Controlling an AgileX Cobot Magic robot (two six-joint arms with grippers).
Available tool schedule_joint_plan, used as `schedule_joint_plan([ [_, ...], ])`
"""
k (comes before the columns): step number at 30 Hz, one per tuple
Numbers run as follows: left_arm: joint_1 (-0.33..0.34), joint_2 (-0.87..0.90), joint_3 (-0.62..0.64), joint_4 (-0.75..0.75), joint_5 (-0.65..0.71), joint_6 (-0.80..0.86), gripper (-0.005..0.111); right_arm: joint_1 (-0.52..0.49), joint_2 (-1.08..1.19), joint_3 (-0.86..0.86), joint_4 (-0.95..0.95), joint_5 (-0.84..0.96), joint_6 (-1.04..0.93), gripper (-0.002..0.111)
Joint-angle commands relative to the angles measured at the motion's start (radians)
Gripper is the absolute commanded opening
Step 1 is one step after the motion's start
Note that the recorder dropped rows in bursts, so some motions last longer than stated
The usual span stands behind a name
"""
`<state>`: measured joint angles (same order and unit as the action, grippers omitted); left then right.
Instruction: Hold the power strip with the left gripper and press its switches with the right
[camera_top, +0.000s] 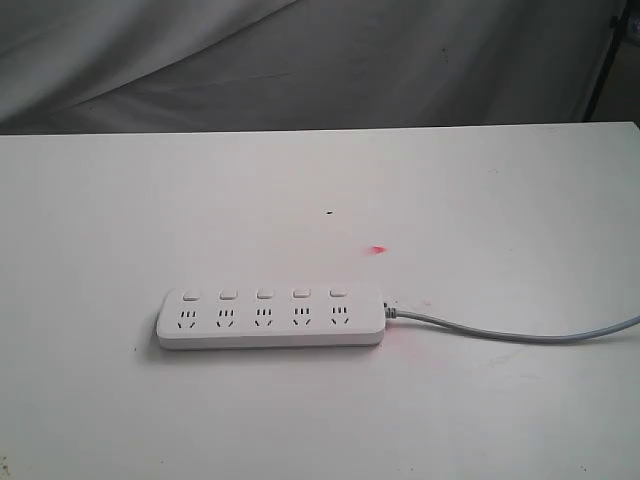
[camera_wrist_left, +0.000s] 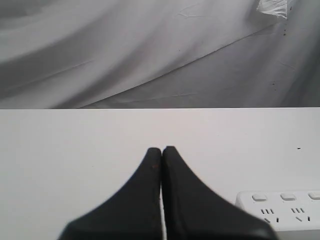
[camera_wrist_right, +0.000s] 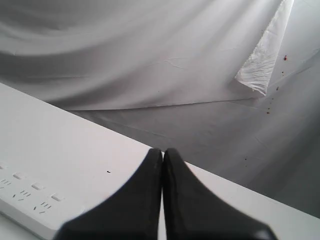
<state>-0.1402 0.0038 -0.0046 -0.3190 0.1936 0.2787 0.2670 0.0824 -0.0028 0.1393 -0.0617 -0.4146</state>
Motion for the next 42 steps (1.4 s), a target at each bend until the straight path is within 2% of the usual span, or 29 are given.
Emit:
schedule_joint_plan([
  [1,0.001,-0.004,0.005,0.0,-0.005,-0.009,0.0,0.001,-0.005,0.003,-0.005,-0.001,0.004,0.0],
  [12,0.001,0.023,-0.008,0.0,0.018,-0.009,0.0,0.001,-0.005,0.003,-0.005,-0.001,0.004,0.0],
  [19,0.001,0.315,-0.25,0.0,0.065,-0.009,0.0,0.001,-0.005,0.003,-0.005,-0.001,0.004,0.0],
  [24,0.001,0.446,-0.358,0.0,0.065,-0.009,0.0,0.001,-0.005,0.003,-0.005,-0.001,0.004,0.0],
  [42,0.001,0.461,-0.368,-0.014,0.073,-0.009,0.0,0.001,-0.005,0.003,-0.005,-0.001,0.004,0.0],
])
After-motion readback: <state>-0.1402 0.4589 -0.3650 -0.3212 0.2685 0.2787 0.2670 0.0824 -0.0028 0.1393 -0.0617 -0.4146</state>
